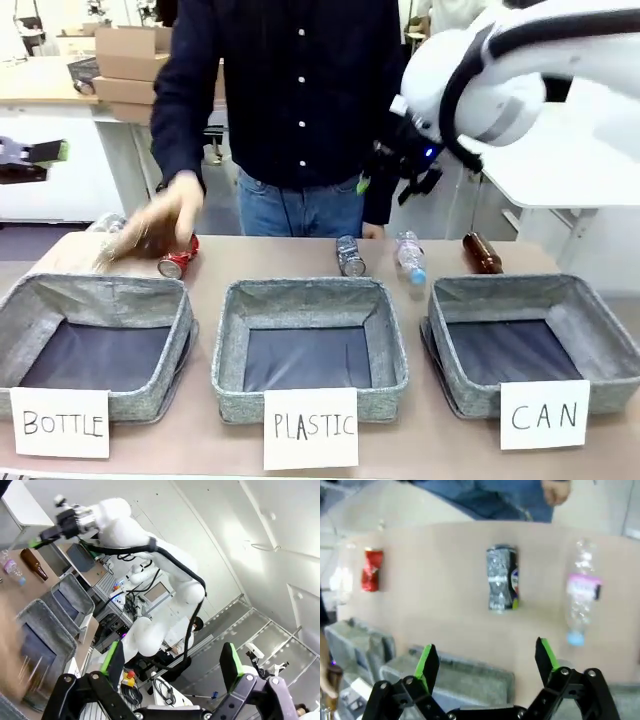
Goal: Sort the can waste into the basket.
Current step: Pick up the can waste from the table and place it in the right Fabric basket.
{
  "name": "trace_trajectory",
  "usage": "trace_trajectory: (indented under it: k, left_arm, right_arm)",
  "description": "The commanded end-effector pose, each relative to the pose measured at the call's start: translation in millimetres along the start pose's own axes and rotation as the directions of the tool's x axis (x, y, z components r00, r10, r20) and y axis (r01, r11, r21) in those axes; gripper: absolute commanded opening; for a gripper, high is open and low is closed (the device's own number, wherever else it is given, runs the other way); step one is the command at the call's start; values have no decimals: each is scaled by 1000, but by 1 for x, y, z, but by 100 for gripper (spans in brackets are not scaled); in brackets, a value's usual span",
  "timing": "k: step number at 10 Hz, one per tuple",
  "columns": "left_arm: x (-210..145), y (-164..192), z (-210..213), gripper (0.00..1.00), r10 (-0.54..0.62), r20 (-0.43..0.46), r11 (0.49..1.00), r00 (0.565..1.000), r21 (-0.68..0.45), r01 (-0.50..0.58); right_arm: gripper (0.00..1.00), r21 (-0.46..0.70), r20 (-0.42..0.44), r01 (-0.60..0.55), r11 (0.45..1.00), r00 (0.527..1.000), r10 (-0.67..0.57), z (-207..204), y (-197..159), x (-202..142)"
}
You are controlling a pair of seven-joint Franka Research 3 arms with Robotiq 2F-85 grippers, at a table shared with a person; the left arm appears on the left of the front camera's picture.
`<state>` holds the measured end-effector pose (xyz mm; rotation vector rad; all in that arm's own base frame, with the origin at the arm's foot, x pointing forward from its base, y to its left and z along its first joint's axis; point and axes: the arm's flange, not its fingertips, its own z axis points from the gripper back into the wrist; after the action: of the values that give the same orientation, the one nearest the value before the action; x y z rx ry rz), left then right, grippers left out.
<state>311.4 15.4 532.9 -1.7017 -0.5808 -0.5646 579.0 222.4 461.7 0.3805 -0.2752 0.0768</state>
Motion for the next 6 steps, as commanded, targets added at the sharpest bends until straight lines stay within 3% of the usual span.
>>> trace_trajectory:
  k: [1, 3, 6]
  left_arm:
    - [2, -3, -2, 100, -27, 7, 999, 1000, -20, 27]
    - [2, -3, -2, 100, -27, 7, 999, 1000, -20, 27]
    - [2, -3, -2, 100, -27, 7, 999, 1000, -20, 27]
  right_arm:
    - [100, -114, -84, 3, 993, 996, -12, -49, 31, 46]
    - [100, -262, -198, 9, 965, 978, -63, -100, 41, 45]
    - [100, -294, -276, -15, 956, 959, -70, -137, 31, 31]
